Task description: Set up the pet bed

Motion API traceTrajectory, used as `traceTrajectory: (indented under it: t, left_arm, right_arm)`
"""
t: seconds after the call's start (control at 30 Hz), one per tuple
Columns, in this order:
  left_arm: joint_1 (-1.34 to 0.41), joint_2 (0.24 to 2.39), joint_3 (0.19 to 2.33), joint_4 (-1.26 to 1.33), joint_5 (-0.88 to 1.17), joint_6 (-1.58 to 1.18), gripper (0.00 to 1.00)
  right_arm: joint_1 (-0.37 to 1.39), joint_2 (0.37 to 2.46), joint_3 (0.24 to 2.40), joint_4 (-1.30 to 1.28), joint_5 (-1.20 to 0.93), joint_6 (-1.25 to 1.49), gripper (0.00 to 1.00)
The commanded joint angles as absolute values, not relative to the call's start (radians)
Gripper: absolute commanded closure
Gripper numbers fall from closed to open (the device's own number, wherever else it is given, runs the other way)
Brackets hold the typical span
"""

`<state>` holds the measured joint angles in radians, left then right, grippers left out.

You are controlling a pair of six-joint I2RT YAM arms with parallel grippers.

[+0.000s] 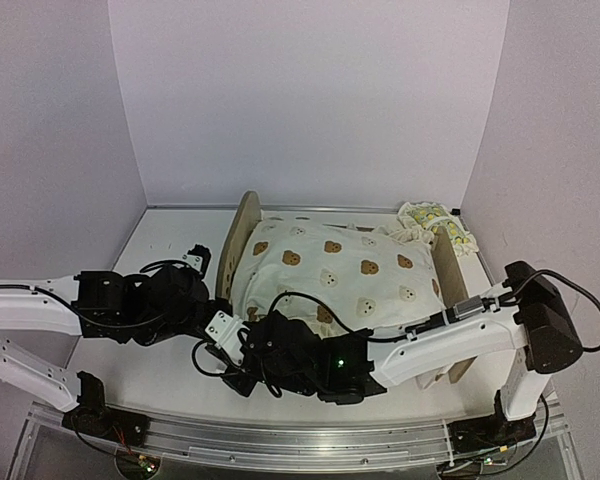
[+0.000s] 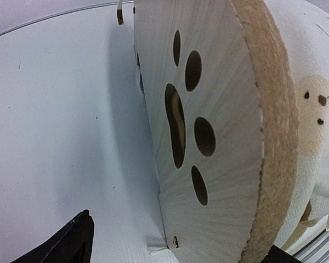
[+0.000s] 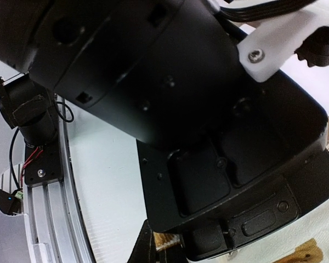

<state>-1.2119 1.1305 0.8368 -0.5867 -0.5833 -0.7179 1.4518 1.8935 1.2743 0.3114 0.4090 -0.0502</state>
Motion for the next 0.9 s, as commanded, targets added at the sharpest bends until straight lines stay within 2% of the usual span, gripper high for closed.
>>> traceTrajectory:
  t: [0.0, 0.2, 0.27, 0.37, 0.47, 0.7, 0.87]
  left_arm:
    - [-1.218, 1.111, 0.813, -0.611, -0.591, -0.729, 0.19]
    - [-1.217, 1.077, 0.827, -0.634, -0.567, -0.727, 0.19]
    - [-1.217, 1.061, 0.831, -0.642, -0.538, -0.722, 0.16]
    - [-1.217, 1.031, 0.818, -0.652, -0.493, -0.724, 0.05]
    - [-1.218, 0.998, 0.801, -0.649, -0.438, -0.727, 0.01]
    - [-1.217, 0.935, 0.838, -0.635, -0.332, -0.706, 0.01]
    - [-1.218, 0.936, 0.927, -0.673, -0.299, -0.658, 0.02]
  right_arm:
    - [1.401, 1.758, 1.350, 0.426, 0.376, 0.026, 1.00]
    - [1.402, 1.735, 1.178, 0.405, 0.305, 0.181, 1.00]
    - [1.402, 1.746, 1.102, 0.412, 0.286, 0.272, 1.00]
    - [1.403, 1.786, 1.009, 0.445, 0.279, 0.369, 1.00]
    - [1.404, 1.821, 0.957, 0.475, 0.274, 0.430, 1.00]
    - [1.407, 1.914, 0.956, 0.474, 0.199, 0.470, 1.00]
    - [1.413, 1.971, 0.959, 0.474, 0.233, 0.474, 1.00]
